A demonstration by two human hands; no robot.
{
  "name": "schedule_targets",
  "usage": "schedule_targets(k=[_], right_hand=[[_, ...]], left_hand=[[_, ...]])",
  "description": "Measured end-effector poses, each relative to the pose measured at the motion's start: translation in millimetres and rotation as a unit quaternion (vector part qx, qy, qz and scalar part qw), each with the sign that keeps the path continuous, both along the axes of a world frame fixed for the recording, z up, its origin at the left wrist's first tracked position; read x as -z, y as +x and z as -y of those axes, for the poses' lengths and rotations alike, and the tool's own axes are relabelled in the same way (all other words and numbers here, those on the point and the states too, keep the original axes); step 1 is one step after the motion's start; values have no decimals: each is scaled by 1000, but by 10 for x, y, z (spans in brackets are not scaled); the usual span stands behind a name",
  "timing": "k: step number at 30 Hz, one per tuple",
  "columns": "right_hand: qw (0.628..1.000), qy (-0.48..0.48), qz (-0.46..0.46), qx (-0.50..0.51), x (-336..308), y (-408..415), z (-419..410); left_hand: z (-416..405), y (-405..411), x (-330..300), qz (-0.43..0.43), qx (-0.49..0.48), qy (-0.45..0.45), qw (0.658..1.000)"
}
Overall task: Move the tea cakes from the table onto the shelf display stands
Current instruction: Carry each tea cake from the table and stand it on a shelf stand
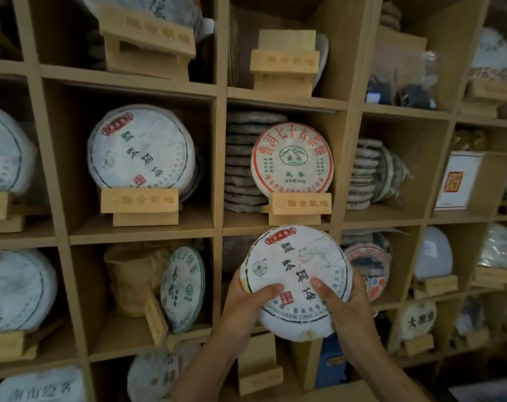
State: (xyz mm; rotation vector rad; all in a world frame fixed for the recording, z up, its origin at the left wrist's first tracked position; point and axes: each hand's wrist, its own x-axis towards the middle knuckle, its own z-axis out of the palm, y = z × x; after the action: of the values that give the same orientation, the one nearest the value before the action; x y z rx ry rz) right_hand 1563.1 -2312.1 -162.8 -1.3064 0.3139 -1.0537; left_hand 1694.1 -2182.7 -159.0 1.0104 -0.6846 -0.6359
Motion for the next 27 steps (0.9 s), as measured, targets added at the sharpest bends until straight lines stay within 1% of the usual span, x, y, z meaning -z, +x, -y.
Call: schedule_targets(k=[3, 8, 12, 14, 16, 17, 19, 20, 24, 27], right_hand=[[1000, 11, -4, 6, 95, -6, 55], [999, 32, -8, 11, 177, 8, 178], [999, 43, -11, 18, 252, 47, 279], [998, 49, -15, 23, 299, 59, 354], [998, 55, -18, 30, 349, 61, 435], [998, 59, -18, 35, 376, 59, 479], [997, 66, -15, 43, 421, 50, 560], [997, 66, -15, 47, 437, 41, 593], [996, 65, -17, 62, 466, -30, 690], [995, 62, -17, 75, 437, -102, 735]], left_hand=[[53, 5, 78, -10, -5, 21, 1000], [149, 84, 142, -21, 17, 70, 997], [197, 204, 250, -6, 2, 125, 992], [227, 313, 309, -27, -27, 137, 990], [255, 441, 400, -64, -89, 136, 985], [273, 506, 456, -65, -128, 131, 981], [337, 621, 585, -25, -188, 112, 975], [390, 663, 651, 2, -199, 111, 974], [667, 762, 835, 96, -193, 184, 959], [833, 849, 902, 120, -161, 230, 952]])
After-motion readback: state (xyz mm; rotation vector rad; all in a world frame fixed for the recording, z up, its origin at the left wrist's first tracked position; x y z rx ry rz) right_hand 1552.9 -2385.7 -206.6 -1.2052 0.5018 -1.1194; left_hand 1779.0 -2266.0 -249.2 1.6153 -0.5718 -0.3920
